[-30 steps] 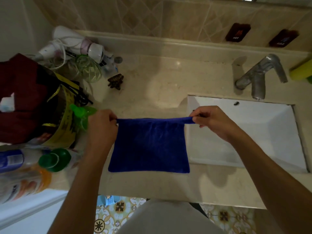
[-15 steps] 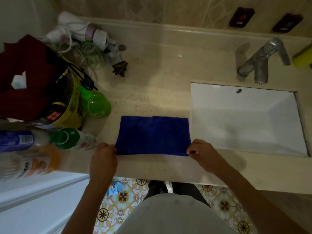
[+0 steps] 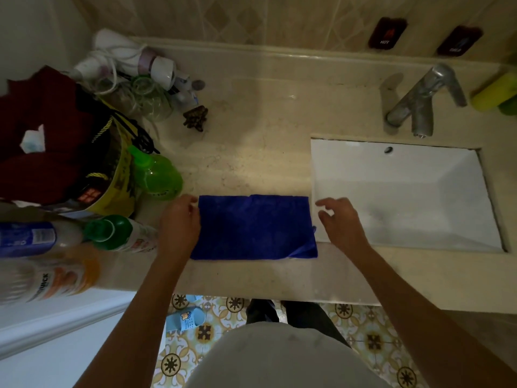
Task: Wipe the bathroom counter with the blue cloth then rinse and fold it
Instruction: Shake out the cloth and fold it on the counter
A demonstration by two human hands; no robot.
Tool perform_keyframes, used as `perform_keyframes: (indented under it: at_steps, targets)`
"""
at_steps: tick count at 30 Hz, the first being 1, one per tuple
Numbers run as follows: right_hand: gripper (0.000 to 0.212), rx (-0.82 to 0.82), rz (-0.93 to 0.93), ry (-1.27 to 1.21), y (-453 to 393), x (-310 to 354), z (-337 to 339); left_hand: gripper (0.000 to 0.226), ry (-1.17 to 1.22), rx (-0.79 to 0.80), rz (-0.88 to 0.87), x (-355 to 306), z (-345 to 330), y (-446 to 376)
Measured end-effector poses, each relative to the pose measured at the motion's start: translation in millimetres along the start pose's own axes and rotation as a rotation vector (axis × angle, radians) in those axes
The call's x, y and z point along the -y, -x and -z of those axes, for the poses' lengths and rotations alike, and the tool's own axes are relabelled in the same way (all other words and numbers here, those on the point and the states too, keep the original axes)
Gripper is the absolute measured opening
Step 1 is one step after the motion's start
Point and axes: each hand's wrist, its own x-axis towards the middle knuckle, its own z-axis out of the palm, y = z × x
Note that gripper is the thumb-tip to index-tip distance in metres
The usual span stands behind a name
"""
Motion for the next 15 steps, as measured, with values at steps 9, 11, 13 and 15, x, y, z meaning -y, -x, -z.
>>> perform_keyframes:
  at_steps: [9, 11, 13, 15]
  targets:
    - [0.011, 0.088, -0.097, -0.089, -42.5, 20.8, -16.9, 0.003, 0.011, 0.007, 0.144, -0.7, -28.8, -36.3]
    - [0.005, 0.095, -0.117, -0.117, -44.6, 20.4, -17.3, 0.002, -0.001, 0.004, 0.151, -0.5, -29.0, -38.2]
    - [0.001, 0.079, -0.178, -0.183, -45.6, 19.4, -16.0, 0.004, -0.023, -0.014, 0.169, -0.7, -28.8, -41.8]
    - [0.002, 0.058, -0.261, -0.248, -46.4, 16.6, -15.9, 0.007, -0.011, -0.055, 0.196, -1.9, -27.5, -44.5]
